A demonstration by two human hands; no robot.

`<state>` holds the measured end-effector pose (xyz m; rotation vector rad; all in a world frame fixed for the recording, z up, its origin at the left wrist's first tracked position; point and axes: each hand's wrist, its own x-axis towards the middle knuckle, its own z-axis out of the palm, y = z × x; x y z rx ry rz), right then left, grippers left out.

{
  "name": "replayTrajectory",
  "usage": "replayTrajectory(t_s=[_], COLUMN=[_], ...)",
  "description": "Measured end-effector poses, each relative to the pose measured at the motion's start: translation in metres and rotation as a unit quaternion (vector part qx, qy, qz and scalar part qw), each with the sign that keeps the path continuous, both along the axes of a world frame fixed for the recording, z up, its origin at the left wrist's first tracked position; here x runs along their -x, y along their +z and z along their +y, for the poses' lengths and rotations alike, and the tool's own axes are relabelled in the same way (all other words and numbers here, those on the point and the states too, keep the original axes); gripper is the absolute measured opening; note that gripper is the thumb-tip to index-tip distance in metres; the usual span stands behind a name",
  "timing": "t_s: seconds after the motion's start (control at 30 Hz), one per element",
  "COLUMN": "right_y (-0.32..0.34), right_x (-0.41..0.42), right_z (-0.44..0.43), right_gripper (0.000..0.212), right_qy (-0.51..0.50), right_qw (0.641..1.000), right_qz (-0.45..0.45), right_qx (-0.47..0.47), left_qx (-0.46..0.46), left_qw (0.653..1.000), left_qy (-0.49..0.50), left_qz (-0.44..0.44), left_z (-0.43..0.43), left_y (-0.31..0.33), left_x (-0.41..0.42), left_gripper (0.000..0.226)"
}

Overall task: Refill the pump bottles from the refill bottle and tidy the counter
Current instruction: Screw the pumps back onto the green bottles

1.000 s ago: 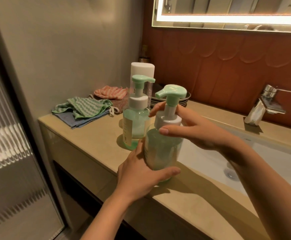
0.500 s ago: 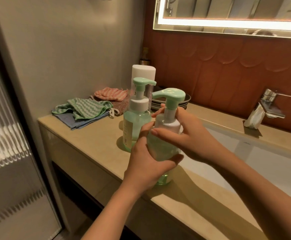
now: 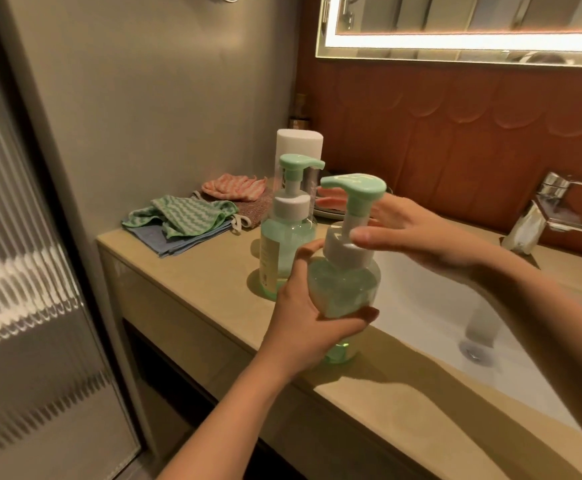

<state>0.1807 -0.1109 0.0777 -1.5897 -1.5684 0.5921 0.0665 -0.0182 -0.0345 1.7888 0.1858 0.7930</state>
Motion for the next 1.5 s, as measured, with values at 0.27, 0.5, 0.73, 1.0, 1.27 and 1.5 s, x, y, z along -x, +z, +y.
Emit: replayTrajectory(t_s=[0.27, 0.5, 0.73, 1.0, 1.27, 1.5], right_y=[-0.016, -0.028, -0.026, -0.012, -0.024, -0.042], right_x=[0.003, 0.029, 0.012, -0.001, 0.005, 0.027], right_z=[0.024, 0.018, -0.001, 0.013, 0.015, 0.014], right_gripper=[0.014, 0.008, 0.037, 0.037, 0.025, 0.045], right_qy=[0.017, -0.116, -0.057, 0.019, -0.025, -0.249], right_qw=[0.997, 0.983, 0.994, 0.997, 0.995, 0.947], right_qz=[0.078, -0.026, 0.077, 0.065, 0.087, -0.109], right_qx=[-0.016, -0.138, -0.045, -0.020, -0.043, -0.170], left_qx=[0.014, 0.007, 0.006, 0.018, 0.028, 0.024], left_qw=[1.000, 1.000, 1.000, 1.000, 0.999, 1.000], left_qy=[0.012, 0.017, 0.012, 0.018, 0.015, 0.015], left_qz=[-0.010, -0.020, -0.003, 0.007, 0.006, -0.012], left_z=[-0.001, -0.001, -0.002, -0.002, -0.001, -0.001], left_y=[-0.001, 0.000, -0.001, 0.000, -0.003, -0.003], left_x=[-0.001, -0.005, -0.003, -0.002, -0.002, -0.006], left_gripper=[0.085, 0.093, 0.084, 0.082, 0.076, 0.089])
